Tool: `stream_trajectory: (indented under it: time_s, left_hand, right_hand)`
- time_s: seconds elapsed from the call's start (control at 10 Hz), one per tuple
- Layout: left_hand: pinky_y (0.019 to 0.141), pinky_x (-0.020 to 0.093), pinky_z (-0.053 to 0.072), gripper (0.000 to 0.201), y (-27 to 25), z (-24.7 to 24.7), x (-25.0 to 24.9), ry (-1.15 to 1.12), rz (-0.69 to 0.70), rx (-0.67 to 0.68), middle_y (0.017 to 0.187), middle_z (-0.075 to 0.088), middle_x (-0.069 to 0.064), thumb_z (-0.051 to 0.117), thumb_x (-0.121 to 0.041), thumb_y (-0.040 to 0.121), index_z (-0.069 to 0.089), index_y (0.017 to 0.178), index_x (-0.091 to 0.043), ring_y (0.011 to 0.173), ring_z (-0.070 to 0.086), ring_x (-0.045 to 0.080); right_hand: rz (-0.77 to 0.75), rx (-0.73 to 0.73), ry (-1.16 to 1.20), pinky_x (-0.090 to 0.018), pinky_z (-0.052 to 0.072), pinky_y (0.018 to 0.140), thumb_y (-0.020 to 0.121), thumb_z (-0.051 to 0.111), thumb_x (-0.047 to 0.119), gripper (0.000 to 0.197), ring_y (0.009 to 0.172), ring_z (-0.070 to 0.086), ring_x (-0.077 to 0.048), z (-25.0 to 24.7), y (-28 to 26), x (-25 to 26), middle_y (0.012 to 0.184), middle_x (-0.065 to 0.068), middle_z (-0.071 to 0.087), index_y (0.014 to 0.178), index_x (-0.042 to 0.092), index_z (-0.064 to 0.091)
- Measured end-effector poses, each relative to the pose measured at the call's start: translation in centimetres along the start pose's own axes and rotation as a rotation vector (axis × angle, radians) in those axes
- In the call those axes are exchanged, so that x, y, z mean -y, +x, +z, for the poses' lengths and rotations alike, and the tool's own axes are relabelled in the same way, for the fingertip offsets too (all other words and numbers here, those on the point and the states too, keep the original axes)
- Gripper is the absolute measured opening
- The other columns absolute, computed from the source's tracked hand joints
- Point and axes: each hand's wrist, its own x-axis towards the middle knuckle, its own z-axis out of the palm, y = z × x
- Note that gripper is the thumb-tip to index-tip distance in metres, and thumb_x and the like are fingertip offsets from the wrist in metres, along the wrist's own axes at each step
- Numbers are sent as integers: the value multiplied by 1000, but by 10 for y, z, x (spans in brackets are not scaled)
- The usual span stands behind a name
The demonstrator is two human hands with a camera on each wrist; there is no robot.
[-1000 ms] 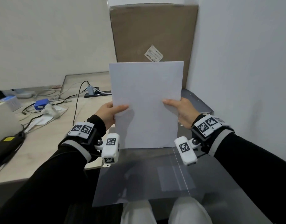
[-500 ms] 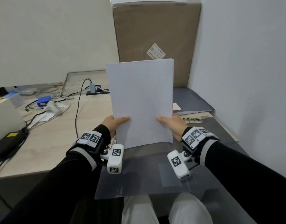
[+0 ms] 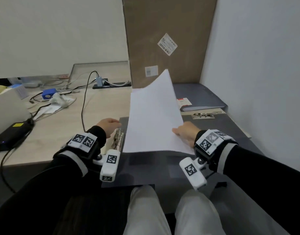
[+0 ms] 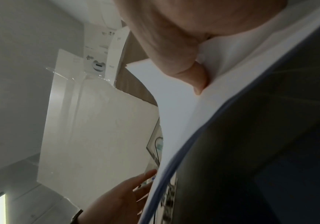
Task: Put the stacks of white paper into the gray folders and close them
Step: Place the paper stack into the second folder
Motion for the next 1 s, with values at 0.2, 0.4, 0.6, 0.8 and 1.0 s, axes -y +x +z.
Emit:
stream_trajectory:
  time_s: [0.2, 0.4, 0.6, 0.8, 1.0]
  left_hand:
    - [93, 38, 48, 38, -10, 1, 28, -118, -140, 68, 106, 58, 7, 48, -13, 93, 49, 131, -13, 97, 56, 19]
    - [74, 30, 52, 42, -21, -2, 28, -46, -105, 133, 112, 66, 11, 48, -13, 91, 49, 132, -22, 83, 65, 18]
    - [65, 25, 46, 47, -22, -1, 26, 32, -95, 162, 127, 60, 11, 46, -11, 91, 48, 135, -25, 92, 57, 18]
    - [62, 23, 44, 48, -22, 4, 25, 84, -103, 185, 123, 56, 5, 45, -9, 91, 49, 134, -29, 98, 52, 19]
    - [43, 15, 47, 47, -22, 7, 25, 140, -100, 173, 99, 54, -1, 46, -7, 93, 49, 135, -27, 71, 51, 10]
  right_hand:
    - [55, 83, -113, -27, 42, 78, 90, 55, 14, 29, 92, 47, -19, 21, -14, -18, 108, -16, 55, 65, 19, 41]
    - [76, 131, -165, -19, 36, 53, 89, 57, 13, 30, 75, 47, -20, 27, -31, -13, 71, 2, 43, 64, 20, 41]
    - [70, 172, -180, -19, 35, 54, 88, 58, 13, 31, 58, 38, -8, 32, -43, -13, 69, 2, 41, 64, 20, 40]
    - [76, 194, -294, -18, 35, 53, 88, 58, 13, 8, 61, 41, -12, 31, -55, -10, 70, 3, 40, 88, 19, 53]
    - [-29, 347, -941, -19, 20, 49, 94, 43, 2, 15, 76, 38, -22, 22, -80, 13, 67, 1, 20, 98, 9, 30]
